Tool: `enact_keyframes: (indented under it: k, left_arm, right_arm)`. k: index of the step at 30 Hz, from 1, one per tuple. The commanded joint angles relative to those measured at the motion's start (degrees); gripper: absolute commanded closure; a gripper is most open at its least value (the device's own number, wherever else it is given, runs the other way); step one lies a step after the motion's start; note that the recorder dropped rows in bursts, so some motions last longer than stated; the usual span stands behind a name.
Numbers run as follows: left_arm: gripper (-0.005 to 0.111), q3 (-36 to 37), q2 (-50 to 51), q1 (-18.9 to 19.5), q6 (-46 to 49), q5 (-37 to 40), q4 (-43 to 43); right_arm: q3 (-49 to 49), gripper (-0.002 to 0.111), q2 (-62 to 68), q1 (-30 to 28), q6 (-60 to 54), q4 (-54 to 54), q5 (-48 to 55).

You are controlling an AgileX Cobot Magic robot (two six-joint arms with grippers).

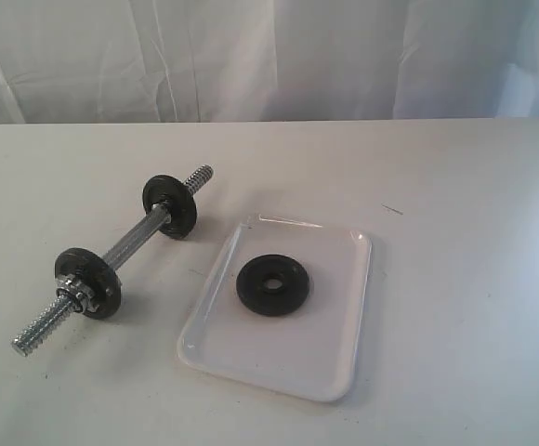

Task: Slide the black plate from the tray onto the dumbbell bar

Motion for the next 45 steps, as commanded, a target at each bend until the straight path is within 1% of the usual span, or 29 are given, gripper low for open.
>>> enact_keyframes:
  k: [1, 3, 5, 8, 11, 12, 14, 15, 16, 18, 20, 21, 23, 26, 28, 29, 31, 35, 38, 39, 41, 44, 45]
  left_arm:
    - [0.107, 0.1, -0.2, -0.3, -6.2, 4.9, -1.1]
    - [0.107, -3.1, -0.2, -0.3, -4.9, 7.2, -1.1]
    - [0.107, -8.3, 0.7, -0.3, -0.1, 10.0, -1.1]
    - [0.107, -17.1, 6.8, -0.3, 6.8, 15.8, -1.1]
    - [0.107, -26.7, 16.2, -0.3, 13.5, 23.4, -1.7]
    - [0.107, -30.1, 20.1, -0.3, 16.7, 26.0, -2.4]
    - [0.107, -42.1, 35.6, -0.3, 32.1, 33.4, -9.6]
    - [0.107, -44.8, 39.8, -0.3, 35.4, 35.3, -11.9]
    - [0.107, -49.8, 47.9, -0.3, 38.7, 38.5, -15.2]
    - [0.107, -55.3, 56.9, -0.3, 38.8, 38.6, -15.3]
    - [0.107, -58.3, 63.7, -0.3, 36.8, 33.6, -15.3]
    - [0.107, -58.5, 65.3, -0.3, 35.4, 30.7, -17.7]
    - [0.107, -58.5, 66.5, -0.3, 36.8, 27.9, -22.3]
    - [0.107, -58.6, 66.8, -0.3, 38.6, 26.7, -25.5]
    - [0.107, -59.0, 67.5, -0.3, 47.2, 26.5, -32.0]
    - [0.107, -59.9, 68.2, -0.3, 53.7, 27.8, -38.0]
    - [0.107, -62.4, 69.9, -0.3, 58.4, 32.0, -41.6]
    - [0.107, -68.9, 76.2, -0.3, 58.8, 40.8, -41.4]
    - [0.107, -73.4, 82.3, -0.3, 58.8, 47.4, -39.2]
    - [0.105, -74.9, 84.5, -0.3, 58.2, 49.6, -38.4]
    - [0.095, -77.9, 88.9, -0.3, 57.7, 53.1, -37.4]
    - [0.070, -80.6, 94.1, -0.4, 57.6, 56.0, -37.3]
    - [0.060, -81.3, 95.8, -0.4, 57.4, 56.4, -37.2]
  right_arm:
    - [0.3, 0.108, -0.4, -0.2, 0.2, -0.2, -0.3]
    - [0.3, 0.108, -0.4, -0.2, 0.2, -0.2, -0.3]
    - [0.3, 0.108, -0.4, -0.2, 0.2, -0.2, -0.3]
    - [0.3, 0.108, -0.4, -0.2, 0.2, -0.2, -0.3]
    - [0.3, 0.108, -0.4, -0.2, 0.2, -0.2, -0.3]
    - [0.3, 0.108, -0.4, -0.2, 0.2, -0.2, -0.3]
    - [0.3, 0.108, -0.4, -0.2, 0.2, -0.2, -0.3]
    - [0.3, 0.108, -0.4, -0.2, 0.2, -0.2, -0.3]
    - [0.3, 0.108, -0.4, -0.2, 0.2, -0.2, -0.3]
    - [0.3, 0.108, -0.4, -0.2, 0.2, -0.2, -0.3]
    - [0.3, 0.108, -0.4, -0.2, 0.2, -0.2, -0.3]
    - [0.3, 0.108, -0.4, -0.2, 0.2, -0.2, -0.3]
    - [0.3, 0.108, -0.4, -0.2, 0.2, -0.2, -0.3]
    - [0.3, 0.108, -0.4, -0.2, 0.2, -0.2, -0.3]
    - [0.3, 0.108, -0.4, -0.2, 0.2, -0.2, -0.3]
    - [0.3, 0.108, -0.4, -0.2, 0.2, -0.2, -0.3]
    - [0.3, 0.108, -0.4, -0.2, 0.2, -0.2, -0.3]
    - [0.3, 0.108, -0.4, -0.2, 0.2, -0.2, -0.3]
    - [0.3, 0.108, -0.4, -0.2, 0.2, -0.2, -0.3]
    - [0.3, 0.108, -0.4, -0.2, 0.2, -0.2, -0.3]
    - [0.3, 0.108, -0.4, -0.2, 0.2, -0.2, -0.3]
    - [0.3, 0.108, -0.4, -0.2, 0.2, -0.2, -0.3]
    - [0.3, 0.108, -0.4, -0.2, 0.2, -0.2, -0.3]
